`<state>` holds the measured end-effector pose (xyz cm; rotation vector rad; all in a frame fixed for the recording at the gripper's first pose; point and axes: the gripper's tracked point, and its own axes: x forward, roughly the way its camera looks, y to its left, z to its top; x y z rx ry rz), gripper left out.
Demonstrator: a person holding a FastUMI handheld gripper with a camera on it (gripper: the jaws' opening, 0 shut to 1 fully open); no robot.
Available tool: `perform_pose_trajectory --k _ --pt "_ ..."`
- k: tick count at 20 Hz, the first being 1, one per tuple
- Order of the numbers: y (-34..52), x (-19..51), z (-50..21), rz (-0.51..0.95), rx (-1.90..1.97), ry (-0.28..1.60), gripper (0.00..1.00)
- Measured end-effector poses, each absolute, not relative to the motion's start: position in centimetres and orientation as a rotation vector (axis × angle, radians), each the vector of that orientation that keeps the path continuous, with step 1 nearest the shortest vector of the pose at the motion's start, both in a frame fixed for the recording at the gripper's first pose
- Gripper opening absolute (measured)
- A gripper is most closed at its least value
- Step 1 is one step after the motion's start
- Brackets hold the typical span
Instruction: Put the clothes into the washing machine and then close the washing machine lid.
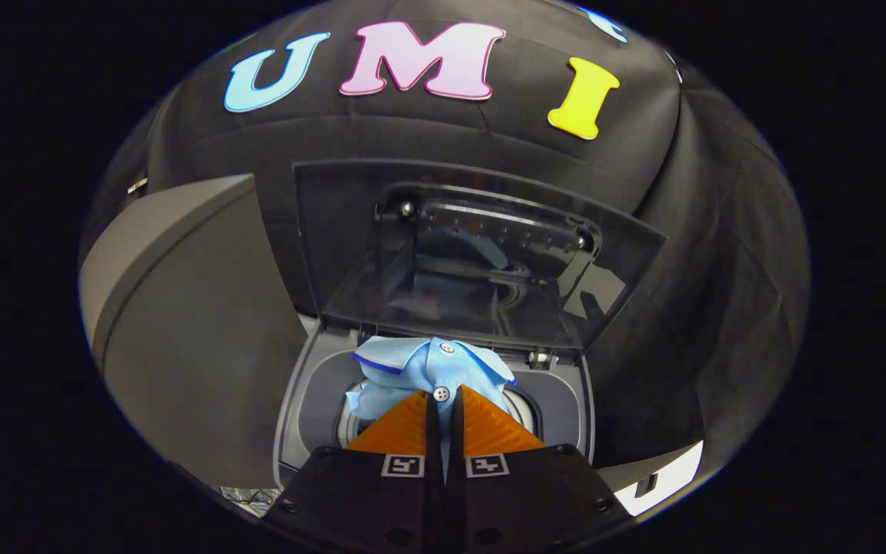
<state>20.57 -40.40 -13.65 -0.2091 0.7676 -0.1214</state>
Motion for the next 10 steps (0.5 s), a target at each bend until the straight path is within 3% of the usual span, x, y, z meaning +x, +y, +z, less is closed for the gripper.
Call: perform_pose_trajectory --k 10 --pt "-42.1 19.3 -23.1 -0.102 -0.197 0.952 0.05"
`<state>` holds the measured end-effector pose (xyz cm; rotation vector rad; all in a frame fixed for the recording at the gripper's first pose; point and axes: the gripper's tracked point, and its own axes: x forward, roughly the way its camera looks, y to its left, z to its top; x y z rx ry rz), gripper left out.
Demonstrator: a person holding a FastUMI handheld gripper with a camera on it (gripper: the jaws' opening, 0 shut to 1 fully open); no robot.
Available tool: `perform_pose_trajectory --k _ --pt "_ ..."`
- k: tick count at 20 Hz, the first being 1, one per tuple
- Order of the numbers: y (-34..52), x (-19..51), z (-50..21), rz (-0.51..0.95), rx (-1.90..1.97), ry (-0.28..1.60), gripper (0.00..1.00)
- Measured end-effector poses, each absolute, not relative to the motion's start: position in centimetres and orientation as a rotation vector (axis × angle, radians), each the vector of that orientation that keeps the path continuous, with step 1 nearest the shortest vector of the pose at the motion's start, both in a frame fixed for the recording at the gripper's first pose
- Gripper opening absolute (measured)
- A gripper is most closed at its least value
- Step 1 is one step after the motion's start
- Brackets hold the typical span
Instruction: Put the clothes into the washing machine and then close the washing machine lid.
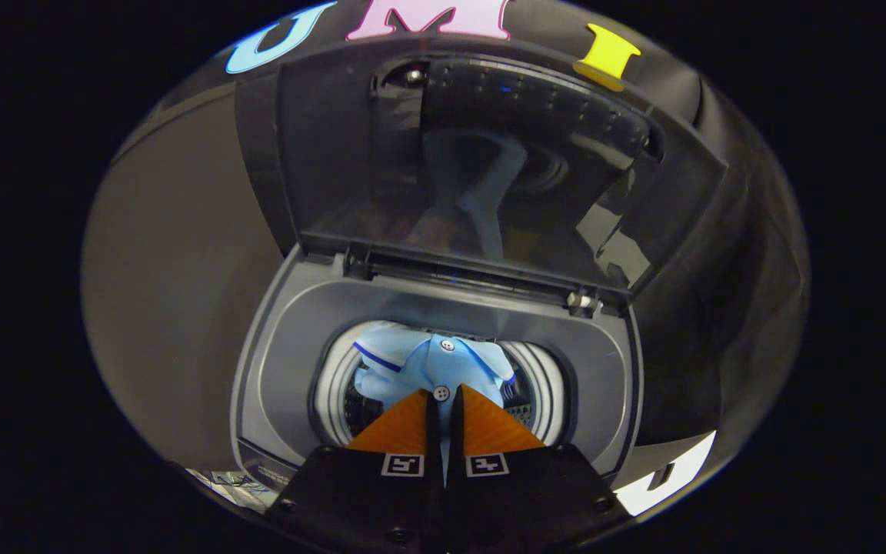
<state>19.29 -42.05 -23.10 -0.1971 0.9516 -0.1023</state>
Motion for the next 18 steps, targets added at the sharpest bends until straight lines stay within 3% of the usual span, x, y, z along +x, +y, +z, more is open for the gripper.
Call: perform_pose_trajectory --k 18 --pt "-43.7 16.2 -33.2 -0.162 -0.106 1.225 0.05"
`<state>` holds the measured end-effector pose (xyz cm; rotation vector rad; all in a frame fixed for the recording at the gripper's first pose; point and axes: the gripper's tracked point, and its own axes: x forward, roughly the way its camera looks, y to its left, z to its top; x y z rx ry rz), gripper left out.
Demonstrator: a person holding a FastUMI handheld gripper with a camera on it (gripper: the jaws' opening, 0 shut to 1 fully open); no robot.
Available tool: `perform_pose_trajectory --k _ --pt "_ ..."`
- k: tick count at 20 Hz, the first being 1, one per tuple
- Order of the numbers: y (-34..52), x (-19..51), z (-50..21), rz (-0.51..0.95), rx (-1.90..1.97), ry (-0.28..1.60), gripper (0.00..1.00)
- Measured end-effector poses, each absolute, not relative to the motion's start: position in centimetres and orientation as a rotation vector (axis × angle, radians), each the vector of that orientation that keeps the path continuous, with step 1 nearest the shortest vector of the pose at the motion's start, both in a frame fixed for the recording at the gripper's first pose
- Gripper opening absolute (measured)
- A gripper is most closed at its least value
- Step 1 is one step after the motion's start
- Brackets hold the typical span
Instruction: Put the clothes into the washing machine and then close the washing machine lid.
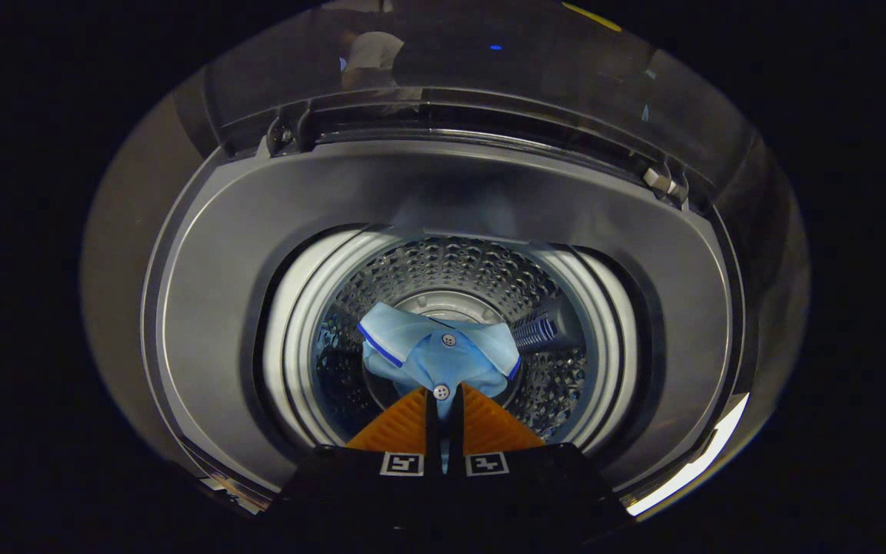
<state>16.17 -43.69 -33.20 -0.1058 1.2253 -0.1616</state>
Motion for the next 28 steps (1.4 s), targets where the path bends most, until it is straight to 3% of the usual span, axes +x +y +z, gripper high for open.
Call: perform_pose_trajectory --k 5,10,20,28 --pt "-43.9 16.1 -33.8 -0.177 -0.076 1.239 0.06" --pt "-44.4 15.0 -34.5 -0.178 -0.088 1.298 0.99" --pt "-44.3 15.8 -31.2 -0.199 -0.058 1.209 0.99" --pt "-43.7 19.6 -19.8 -0.197 -0.068 0.959 0.99"
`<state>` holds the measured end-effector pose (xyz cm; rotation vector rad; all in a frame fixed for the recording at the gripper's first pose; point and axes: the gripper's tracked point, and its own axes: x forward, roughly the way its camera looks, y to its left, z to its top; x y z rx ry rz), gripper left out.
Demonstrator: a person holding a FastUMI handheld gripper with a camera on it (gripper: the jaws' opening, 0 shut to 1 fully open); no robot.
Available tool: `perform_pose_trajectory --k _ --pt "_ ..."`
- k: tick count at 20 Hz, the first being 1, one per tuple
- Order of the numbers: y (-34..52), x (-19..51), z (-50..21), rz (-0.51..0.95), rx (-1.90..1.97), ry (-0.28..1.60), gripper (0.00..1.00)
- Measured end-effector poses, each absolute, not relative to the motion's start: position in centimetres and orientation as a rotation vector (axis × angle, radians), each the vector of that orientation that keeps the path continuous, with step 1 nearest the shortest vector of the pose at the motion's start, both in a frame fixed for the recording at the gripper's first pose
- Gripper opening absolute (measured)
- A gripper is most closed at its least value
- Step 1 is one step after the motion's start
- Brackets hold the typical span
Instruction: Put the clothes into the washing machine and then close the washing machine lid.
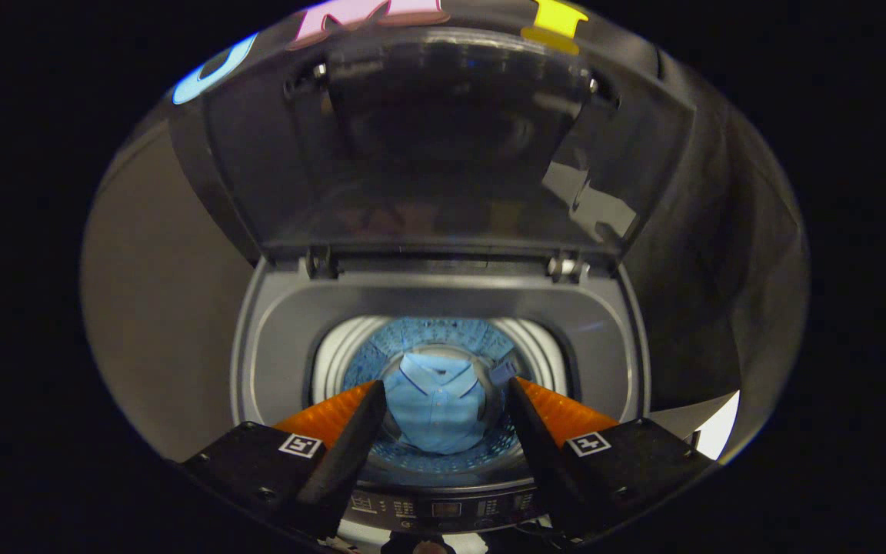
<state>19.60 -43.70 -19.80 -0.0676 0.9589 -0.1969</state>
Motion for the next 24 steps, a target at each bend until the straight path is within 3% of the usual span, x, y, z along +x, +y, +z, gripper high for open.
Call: perform_pose_trajectory --k 13,24 --pt "-42.5 28.8 -0.2 -0.199 -0.088 0.576 0.99" --pt "-44.0 36.6 2.8 -0.2 -0.022 0.517 0.99"
